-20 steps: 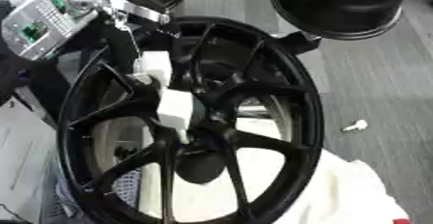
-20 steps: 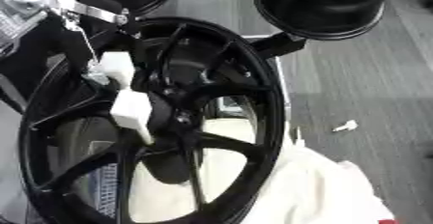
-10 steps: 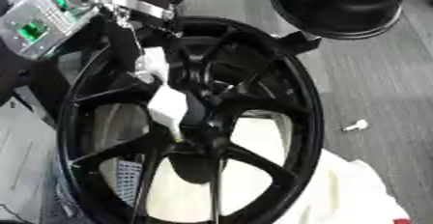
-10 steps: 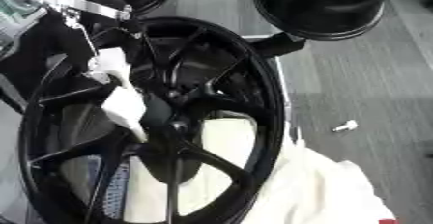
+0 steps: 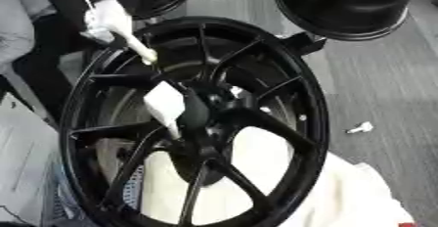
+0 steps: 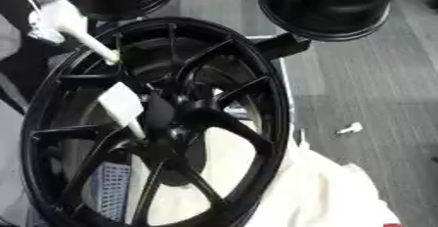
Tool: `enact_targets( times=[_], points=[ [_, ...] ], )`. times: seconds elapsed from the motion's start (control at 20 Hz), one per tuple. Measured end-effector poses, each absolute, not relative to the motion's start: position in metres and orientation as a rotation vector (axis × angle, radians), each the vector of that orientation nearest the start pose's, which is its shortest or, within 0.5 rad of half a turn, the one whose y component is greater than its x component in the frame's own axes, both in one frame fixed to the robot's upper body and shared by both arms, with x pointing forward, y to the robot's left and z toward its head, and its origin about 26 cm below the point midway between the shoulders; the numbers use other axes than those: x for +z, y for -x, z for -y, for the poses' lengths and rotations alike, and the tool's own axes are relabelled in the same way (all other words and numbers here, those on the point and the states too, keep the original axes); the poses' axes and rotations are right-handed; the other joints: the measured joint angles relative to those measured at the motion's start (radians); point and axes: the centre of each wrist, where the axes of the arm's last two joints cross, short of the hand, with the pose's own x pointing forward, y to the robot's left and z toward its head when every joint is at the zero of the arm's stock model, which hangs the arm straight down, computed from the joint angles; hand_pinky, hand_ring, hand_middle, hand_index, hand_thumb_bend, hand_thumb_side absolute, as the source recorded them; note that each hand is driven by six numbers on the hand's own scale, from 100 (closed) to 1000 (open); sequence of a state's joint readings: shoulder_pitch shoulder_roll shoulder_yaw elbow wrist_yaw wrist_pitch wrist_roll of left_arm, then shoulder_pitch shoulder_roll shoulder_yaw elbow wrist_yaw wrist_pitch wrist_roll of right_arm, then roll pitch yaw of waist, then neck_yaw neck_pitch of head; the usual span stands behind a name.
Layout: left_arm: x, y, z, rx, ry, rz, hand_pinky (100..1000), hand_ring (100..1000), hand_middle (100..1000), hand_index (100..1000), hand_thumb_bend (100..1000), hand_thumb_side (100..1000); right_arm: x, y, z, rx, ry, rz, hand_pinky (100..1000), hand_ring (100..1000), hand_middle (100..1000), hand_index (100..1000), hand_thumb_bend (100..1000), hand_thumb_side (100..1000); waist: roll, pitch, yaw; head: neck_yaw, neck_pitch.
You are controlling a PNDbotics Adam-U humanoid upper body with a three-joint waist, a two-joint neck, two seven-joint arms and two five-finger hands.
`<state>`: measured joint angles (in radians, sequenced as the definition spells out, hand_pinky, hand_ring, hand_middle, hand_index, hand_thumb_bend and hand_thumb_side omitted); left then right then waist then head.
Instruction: Pull the pin out of the wheel hub.
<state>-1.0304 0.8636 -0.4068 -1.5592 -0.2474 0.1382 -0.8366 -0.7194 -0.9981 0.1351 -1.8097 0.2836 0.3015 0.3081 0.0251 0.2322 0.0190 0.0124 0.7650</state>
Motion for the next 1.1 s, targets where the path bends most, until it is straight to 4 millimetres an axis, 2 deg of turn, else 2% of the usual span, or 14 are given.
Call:
enact_targets(
  times=[0.25, 0.4, 0.6, 0.7, 0.8, 0.9, 0.95, 1.0, 1.05, 1.1],
  points=[
    [0.360, -0.376, -0.335, -1.424, -0.750, 1.428, 699, 553, 390, 562, 466, 100, 0.357, -0.320, 0.315, 1.125, 1.043, 1.763, 883, 823, 745, 800, 100, 617, -0.005, 0.001, 0.010, -0.010, 0.000],
    [0.360, -0.370, -0.373, -1.265, -0.828, 1.442, 699, 556, 393, 568, 468, 100, 0.357, -0.320, 0.317, 1.111, 1.051, 1.766, 883, 823, 745, 800, 100, 617, -0.009, 0.003, 0.016, -0.016, 0.000],
    [0.356, -0.365, -0.405, -1.149, -0.892, 1.430, 702, 565, 409, 585, 472, 100, 0.357, -0.320, 0.317, 1.107, 1.054, 1.767, 883, 823, 745, 800, 100, 618, -0.014, 0.003, 0.020, -0.017, 0.000],
    [0.352, -0.364, -0.416, -1.116, -0.913, 1.413, 713, 583, 445, 619, 478, 100, 0.357, -0.320, 0.317, 1.107, 1.054, 1.767, 883, 823, 745, 800, 100, 617, -0.016, 0.003, 0.020, -0.017, 0.000],
    [0.347, -0.365, -0.424, -1.092, -0.926, 1.394, 755, 653, 532, 699, 492, 100, 0.357, -0.320, 0.317, 1.107, 1.054, 1.767, 883, 823, 744, 801, 100, 618, -0.016, 0.003, 0.020, -0.017, 0.000],
    [0.342, -0.365, -0.432, -1.086, -0.930, 1.370, 804, 750, 670, 784, 537, 100, 0.357, -0.320, 0.317, 1.107, 1.053, 1.768, 883, 823, 742, 800, 100, 618, -0.017, 0.003, 0.019, -0.017, 0.000],
    [0.340, -0.365, -0.435, -1.090, -0.928, 1.357, 837, 804, 747, 828, 580, 130, 0.357, -0.320, 0.317, 1.107, 1.053, 1.768, 883, 823, 741, 800, 100, 619, -0.018, 0.003, 0.019, -0.016, 0.000],
    [0.337, -0.365, -0.438, -1.097, -0.924, 1.345, 851, 832, 787, 855, 627, 224, 0.357, -0.319, 0.317, 1.106, 1.052, 1.768, 883, 823, 741, 800, 100, 619, -0.019, 0.003, 0.018, -0.016, 0.000],
    [0.336, -0.364, -0.440, -1.101, -0.919, 1.338, 878, 869, 837, 898, 707, 413, 0.357, -0.319, 0.317, 1.106, 1.052, 1.768, 883, 823, 740, 800, 100, 619, -0.020, 0.004, 0.018, -0.016, 0.000],
    [0.334, -0.364, -0.443, -1.103, -0.915, 1.333, 892, 889, 865, 920, 712, 470, 0.357, -0.319, 0.317, 1.106, 1.051, 1.769, 883, 823, 740, 800, 100, 620, -0.020, 0.004, 0.018, -0.016, 0.000]
  ],
)
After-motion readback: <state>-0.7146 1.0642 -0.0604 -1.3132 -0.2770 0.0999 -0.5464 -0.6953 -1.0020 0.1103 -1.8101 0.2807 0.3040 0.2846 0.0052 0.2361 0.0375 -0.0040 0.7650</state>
